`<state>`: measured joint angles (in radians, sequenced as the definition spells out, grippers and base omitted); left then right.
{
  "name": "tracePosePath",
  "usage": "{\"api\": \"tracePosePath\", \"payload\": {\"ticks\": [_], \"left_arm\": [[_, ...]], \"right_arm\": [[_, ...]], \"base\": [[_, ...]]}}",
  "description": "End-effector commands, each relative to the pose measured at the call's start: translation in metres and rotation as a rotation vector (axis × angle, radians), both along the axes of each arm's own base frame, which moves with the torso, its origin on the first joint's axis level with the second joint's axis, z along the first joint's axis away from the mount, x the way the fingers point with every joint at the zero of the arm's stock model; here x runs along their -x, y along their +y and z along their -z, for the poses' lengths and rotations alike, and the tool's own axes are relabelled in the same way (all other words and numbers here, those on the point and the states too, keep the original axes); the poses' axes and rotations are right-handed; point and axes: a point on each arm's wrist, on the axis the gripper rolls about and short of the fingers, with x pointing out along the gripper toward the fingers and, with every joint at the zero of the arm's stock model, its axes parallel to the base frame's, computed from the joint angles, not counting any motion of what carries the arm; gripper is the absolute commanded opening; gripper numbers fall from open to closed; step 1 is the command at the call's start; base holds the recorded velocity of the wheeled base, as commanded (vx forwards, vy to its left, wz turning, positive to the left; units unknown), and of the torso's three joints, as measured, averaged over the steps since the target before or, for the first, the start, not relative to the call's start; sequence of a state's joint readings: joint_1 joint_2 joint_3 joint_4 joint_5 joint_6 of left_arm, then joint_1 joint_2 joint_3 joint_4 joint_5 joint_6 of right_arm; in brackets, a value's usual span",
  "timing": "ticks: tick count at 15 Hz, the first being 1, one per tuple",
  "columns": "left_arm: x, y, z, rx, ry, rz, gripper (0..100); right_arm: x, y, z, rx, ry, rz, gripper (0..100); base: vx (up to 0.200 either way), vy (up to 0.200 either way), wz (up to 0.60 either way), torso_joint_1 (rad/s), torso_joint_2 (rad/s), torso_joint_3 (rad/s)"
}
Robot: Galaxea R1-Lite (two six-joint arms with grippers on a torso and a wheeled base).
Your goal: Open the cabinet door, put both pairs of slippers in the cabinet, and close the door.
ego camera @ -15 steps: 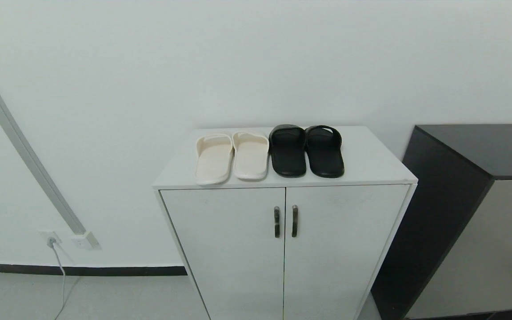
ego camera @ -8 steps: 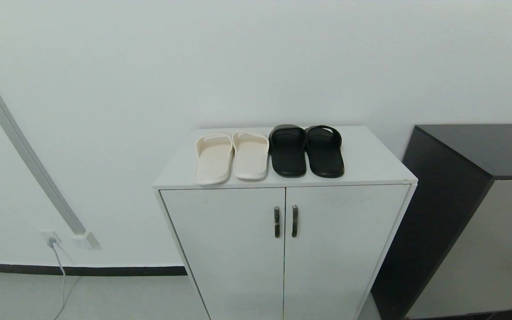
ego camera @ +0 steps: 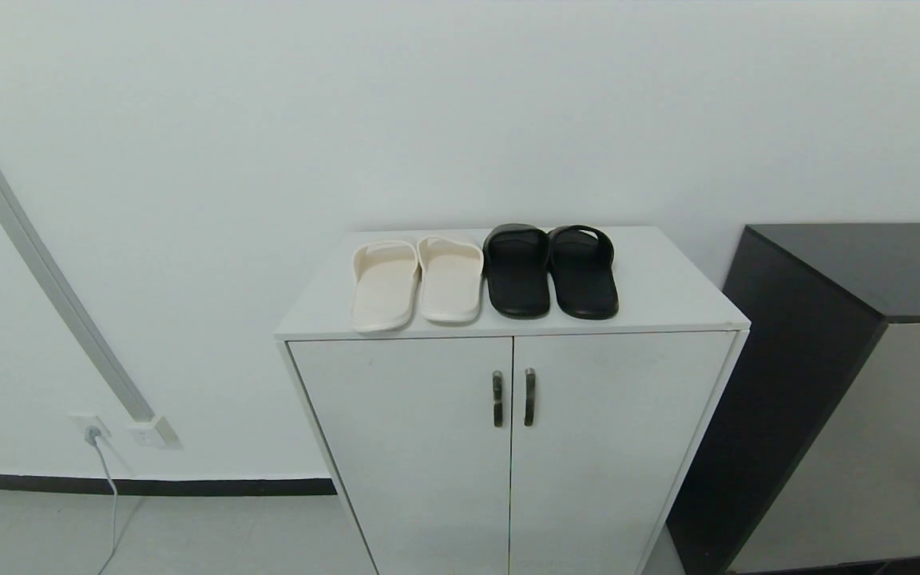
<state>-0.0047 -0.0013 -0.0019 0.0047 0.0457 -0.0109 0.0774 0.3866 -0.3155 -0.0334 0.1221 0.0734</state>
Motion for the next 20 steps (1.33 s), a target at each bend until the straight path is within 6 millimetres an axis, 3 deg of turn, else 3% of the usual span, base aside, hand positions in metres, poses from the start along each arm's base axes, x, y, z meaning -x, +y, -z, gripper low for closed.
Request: {"api": "tracePosePath", "payload": {"ticks": [1, 5, 10, 16, 20], "left_arm": [[0.0, 0.0, 0.0, 0.0, 0.002, 0.0, 0], [0.0, 0.0, 0.0, 0.001, 0.002, 0.0, 0], [0.0, 0.0, 0.0, 0.001, 0.002, -0.002, 0], [0.0, 0.0, 0.0, 0.001, 0.002, -0.002, 0], [0.0, 0.0, 0.0, 0.001, 0.002, -0.002, 0]], "right_arm": [[-0.085, 0.019, -0.031, 0.006, 0.133, -0.15, 100], [-0.126, 0.057, -0.057, 0.012, 0.174, -0.196, 100], [-0.173, 0.14, -0.071, -0.011, 0.234, -0.193, 100], [-0.264, 0.23, -0.068, -0.026, 0.221, -0.065, 100], [-0.317, 0.268, -0.063, -0.012, 0.161, 0.005, 100]], "base": [[0.0, 0.0, 0.0, 0.0, 0.0, 0.0], [0.0, 0.0, 0.0, 0.0, 0.0, 0.0], [0.0, 0.0, 0.0, 0.0, 0.0, 0.0], [0.0, 0.0, 0.0, 0.0, 0.0, 0.0], [0.0, 0.0, 0.0, 0.0, 0.0, 0.0]]}}
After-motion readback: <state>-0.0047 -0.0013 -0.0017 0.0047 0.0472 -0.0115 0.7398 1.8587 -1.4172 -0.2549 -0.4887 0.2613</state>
